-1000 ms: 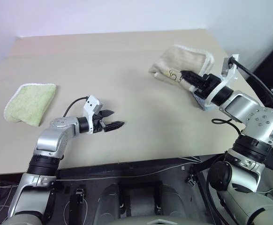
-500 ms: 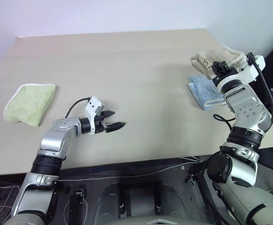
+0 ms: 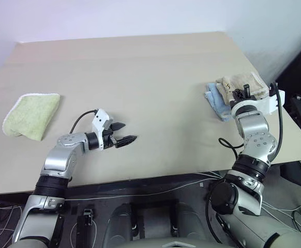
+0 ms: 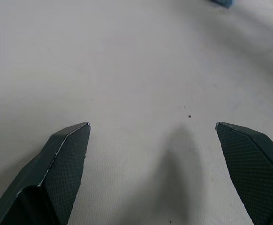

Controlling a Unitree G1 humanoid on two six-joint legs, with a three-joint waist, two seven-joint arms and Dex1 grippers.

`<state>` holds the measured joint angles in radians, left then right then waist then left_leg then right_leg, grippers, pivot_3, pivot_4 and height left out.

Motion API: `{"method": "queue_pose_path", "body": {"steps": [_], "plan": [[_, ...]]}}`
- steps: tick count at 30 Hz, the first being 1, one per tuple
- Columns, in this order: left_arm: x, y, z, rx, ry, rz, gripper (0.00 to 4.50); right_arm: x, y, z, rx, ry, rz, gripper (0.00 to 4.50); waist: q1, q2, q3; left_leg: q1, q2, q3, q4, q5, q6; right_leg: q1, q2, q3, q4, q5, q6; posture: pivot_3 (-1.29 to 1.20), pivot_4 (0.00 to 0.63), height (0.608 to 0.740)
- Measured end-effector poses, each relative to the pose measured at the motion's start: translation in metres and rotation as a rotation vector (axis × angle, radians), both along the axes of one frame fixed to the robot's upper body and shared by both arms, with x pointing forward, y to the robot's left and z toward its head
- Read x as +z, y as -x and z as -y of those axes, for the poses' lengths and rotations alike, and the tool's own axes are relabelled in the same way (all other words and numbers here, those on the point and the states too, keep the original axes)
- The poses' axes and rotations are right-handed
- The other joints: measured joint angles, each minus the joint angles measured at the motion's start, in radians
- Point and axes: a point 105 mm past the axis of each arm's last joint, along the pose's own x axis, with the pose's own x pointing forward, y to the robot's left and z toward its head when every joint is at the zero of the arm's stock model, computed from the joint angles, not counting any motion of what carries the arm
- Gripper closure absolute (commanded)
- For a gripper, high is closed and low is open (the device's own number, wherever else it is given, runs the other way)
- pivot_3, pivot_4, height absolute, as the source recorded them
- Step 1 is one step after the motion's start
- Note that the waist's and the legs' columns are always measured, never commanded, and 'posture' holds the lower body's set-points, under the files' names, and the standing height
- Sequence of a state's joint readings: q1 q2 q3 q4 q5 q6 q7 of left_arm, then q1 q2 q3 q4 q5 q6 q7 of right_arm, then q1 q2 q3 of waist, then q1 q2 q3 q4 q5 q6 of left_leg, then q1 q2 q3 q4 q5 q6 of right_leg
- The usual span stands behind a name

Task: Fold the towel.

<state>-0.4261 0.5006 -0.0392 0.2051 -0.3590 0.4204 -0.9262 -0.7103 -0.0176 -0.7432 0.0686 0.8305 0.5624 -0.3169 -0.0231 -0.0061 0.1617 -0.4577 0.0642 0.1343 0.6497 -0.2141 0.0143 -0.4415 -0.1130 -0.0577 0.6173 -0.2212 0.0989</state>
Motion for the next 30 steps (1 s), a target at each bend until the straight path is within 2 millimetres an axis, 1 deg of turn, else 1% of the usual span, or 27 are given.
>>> {"method": "queue_pose_path", "body": {"steps": [4,9,11,14,16,22,27,30], "plan": [[-0.002,-0.002,0.001,0.003,0.010,0.003,0.00,0.002,0.000,-0.004,0.007,0.004,-0.004,4.48,0.002,0.000,0.000,0.003,0.000,0.000,0.000,0.000,0.000,0.002,0.000,0.000,0.000,-0.001,-0.003,0.00,0.150,0.740],[-0.003,-0.002,0.000,0.000,0.003,0.014,0.00,0.004,0.001,0.000,0.002,-0.002,0.005,4.48,0.002,0.000,0.000,0.005,0.000,0.000,0.000,0.000,0.000,0.004,0.000,0.000,0.000,-0.002,-0.003,0.00,0.150,0.740],[-0.004,-0.003,0.001,0.001,0.004,0.015,0.00,-0.002,0.000,0.002,0.005,0.020,-0.018,4.48,0.002,0.000,0.000,0.007,0.000,0.000,0.000,0.000,0.000,0.006,0.000,0.000,-0.001,-0.002,-0.004,0.00,0.150,0.740],[-0.006,-0.003,0.001,0.005,0.000,0.013,0.00,-0.027,-0.002,0.001,0.012,0.024,-0.095,4.48,0.002,0.000,0.000,0.012,0.001,-0.001,-0.001,0.000,0.000,0.011,0.000,0.000,-0.002,-0.002,-0.004,0.00,0.150,0.740],[-0.006,-0.003,0.001,0.006,0.000,0.013,0.00,-0.042,-0.002,0.001,0.017,0.015,-0.134,4.48,0.002,0.000,0.000,0.013,0.001,-0.001,-0.001,0.000,0.000,0.011,-0.001,0.000,-0.002,-0.002,-0.004,0.00,0.150,0.740],[-0.005,-0.003,0.001,0.015,-0.003,0.012,0.00,-0.044,-0.002,0.001,0.011,0.002,-0.134,4.48,0.001,0.001,0.000,0.013,0.002,-0.002,-0.002,0.000,0.000,0.011,-0.001,0.001,-0.002,-0.002,-0.004,0.00,0.150,0.740],[-0.004,-0.002,0.002,0.020,-0.005,0.005,0.00,-0.045,-0.005,0.002,0.007,-0.014,-0.128,2.94,0.001,0.001,0.000,0.013,0.002,-0.002,-0.002,0.000,0.000,0.010,-0.001,0.001,-0.003,-0.002,-0.004,0.00,0.150,0.740],[-0.003,-0.002,0.002,0.020,-0.005,0.003,0.00,-0.041,-0.005,0.009,0.001,-0.018,-0.108,1.84,0.001,0.001,0.001,0.013,0.002,-0.002,-0.003,0.000,0.000,0.010,-0.001,0.001,-0.003,-0.002,-0.004,0.00,0.150,0.740]]}}
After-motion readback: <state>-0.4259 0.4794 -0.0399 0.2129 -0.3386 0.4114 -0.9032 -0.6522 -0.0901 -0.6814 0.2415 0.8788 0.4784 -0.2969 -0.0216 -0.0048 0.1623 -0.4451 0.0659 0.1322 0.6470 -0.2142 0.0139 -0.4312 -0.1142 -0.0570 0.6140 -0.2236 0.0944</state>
